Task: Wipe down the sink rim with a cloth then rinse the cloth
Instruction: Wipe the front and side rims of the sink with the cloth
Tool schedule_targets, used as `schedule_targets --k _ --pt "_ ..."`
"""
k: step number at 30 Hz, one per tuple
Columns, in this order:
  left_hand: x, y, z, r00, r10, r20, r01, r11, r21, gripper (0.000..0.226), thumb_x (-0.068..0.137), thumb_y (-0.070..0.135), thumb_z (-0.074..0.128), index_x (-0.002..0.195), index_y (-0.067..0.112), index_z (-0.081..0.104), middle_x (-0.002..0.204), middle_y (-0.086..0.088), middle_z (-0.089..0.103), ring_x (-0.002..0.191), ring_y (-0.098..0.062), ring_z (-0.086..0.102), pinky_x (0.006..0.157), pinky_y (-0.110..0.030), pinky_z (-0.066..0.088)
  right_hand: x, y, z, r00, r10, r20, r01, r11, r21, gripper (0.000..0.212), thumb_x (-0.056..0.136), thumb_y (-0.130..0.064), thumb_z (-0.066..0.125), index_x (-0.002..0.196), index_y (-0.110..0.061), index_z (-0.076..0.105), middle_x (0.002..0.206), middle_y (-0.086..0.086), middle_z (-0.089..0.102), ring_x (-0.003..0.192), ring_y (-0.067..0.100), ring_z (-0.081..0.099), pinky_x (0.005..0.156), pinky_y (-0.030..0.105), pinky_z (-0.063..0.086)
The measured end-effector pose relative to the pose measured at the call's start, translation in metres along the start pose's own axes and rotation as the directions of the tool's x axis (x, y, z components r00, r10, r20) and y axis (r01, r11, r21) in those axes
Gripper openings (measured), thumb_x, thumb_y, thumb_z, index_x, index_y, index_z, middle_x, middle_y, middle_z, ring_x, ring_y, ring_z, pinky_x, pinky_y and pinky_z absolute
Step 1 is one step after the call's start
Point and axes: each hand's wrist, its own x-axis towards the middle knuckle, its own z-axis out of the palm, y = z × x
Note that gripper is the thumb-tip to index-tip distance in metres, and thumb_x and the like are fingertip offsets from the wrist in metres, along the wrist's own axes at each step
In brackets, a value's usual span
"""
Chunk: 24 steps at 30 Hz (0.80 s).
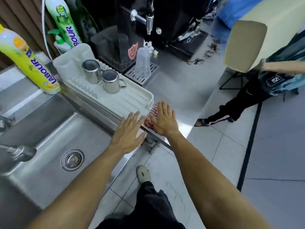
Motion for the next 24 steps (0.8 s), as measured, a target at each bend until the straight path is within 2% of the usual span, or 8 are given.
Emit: schedule_targets --k 2,6,9,14,16,19,22,24 --pt "-0.009 -0.002 0.016 0.999 0.036 0.024 -0.036 0.999 -0.015 0.074 0.100 0.061 0.017 0.163 0.024 0.013 0.171 -0.003 -0.001 0.157 -0.028 -0.001 0.127 -0.050 0.006 0.008 0.000 0.005 1.000 0.026 -0.003 -0.026 1.000 0.012 0.075 0.108 -0.057 0.014 0.162 -0.015 -0.015 0.171 0.006 -0.020 0.158 0.027 -0.017 0.128 0.043 -0.012" --pt "-0.025 -0.007 0.053 1.000 0.003 -0.015 -0.003 1.000 0.005 0.071 0.102 0.056 0.020 0.162 0.018 0.020 0.169 -0.002 -0.001 0.157 -0.026 -0.002 0.127 -0.049 0.010 0.022 0.001 0.024 0.994 0.098 0.044 -0.101 0.991 0.087 0.068 0.110 -0.044 0.017 0.163 -0.011 -0.009 0.172 0.010 -0.014 0.159 0.028 -0.014 0.128 0.043 -0.012" --pt "-0.035 -0.009 0.068 0.999 -0.042 0.033 0.043 0.999 -0.005 0.072 0.102 0.056 0.017 0.164 0.020 0.007 0.169 0.000 -0.009 0.157 -0.024 -0.009 0.126 -0.041 -0.004 0.027 -0.004 0.035 0.985 0.174 0.011 -0.174 0.978 0.115 0.067 0.109 -0.040 0.018 0.164 -0.007 -0.003 0.173 0.012 -0.007 0.159 0.028 -0.011 0.128 0.041 -0.012" --pt "-0.057 -0.014 0.087 0.989 -0.114 0.094 0.114 0.993 0.010 0.074 0.099 0.059 0.004 0.161 0.022 -0.016 0.170 -0.002 -0.014 0.156 -0.023 -0.014 0.127 -0.047 0.002 0.027 -0.020 0.049 0.964 0.247 -0.101 -0.232 0.963 0.137 0.068 0.109 -0.039 0.018 0.162 0.001 0.000 0.171 0.020 -0.003 0.159 0.033 -0.007 0.128 0.047 -0.007" --pt "-0.059 -0.013 0.091 0.990 -0.122 0.074 0.123 0.992 -0.005 0.075 0.101 0.058 0.007 0.161 0.020 -0.015 0.170 -0.002 -0.012 0.157 -0.023 -0.013 0.127 -0.047 0.001 0.023 -0.018 0.057 0.968 0.212 -0.136 -0.193 0.971 0.141 0.070 0.109 -0.044 0.020 0.163 -0.004 0.001 0.171 0.020 -0.004 0.159 0.033 -0.007 0.128 0.046 -0.008" --pt "-0.058 -0.012 0.095 0.991 -0.128 0.025 0.129 0.991 -0.045 0.075 0.102 0.054 0.017 0.163 0.017 -0.002 0.171 -0.001 -0.003 0.157 -0.022 -0.007 0.127 -0.046 0.002 0.017 -0.014 0.063 0.975 0.138 -0.171 -0.124 0.988 0.094 0.072 0.106 -0.056 0.016 0.165 -0.017 0.002 0.172 0.016 -0.005 0.159 0.031 -0.009 0.127 0.043 -0.014" --pt "-0.060 -0.013 0.096 0.992 -0.123 0.018 0.124 0.991 -0.041 0.074 0.102 0.053 0.018 0.164 0.017 0.000 0.171 -0.002 -0.001 0.157 -0.021 -0.008 0.127 -0.046 0.002 0.012 -0.009 0.066 0.981 0.091 -0.172 -0.082 0.995 0.060 0.083 0.102 -0.068 0.015 0.165 -0.016 0.003 0.172 0.014 -0.005 0.159 0.029 -0.009 0.128 0.044 -0.011" --pt "-0.061 -0.014 0.097 0.993 -0.115 0.016 0.116 0.992 -0.047 0.073 0.102 0.053 0.019 0.163 0.018 -0.002 0.171 -0.001 -0.002 0.157 -0.020 -0.009 0.127 -0.046 0.003 0.006 -0.005 0.070 0.985 0.052 -0.165 -0.045 0.998 0.042 0.095 0.096 -0.079 0.016 0.165 -0.015 0.000 0.172 0.010 -0.008 0.159 0.027 -0.010 0.127 0.042 -0.014"
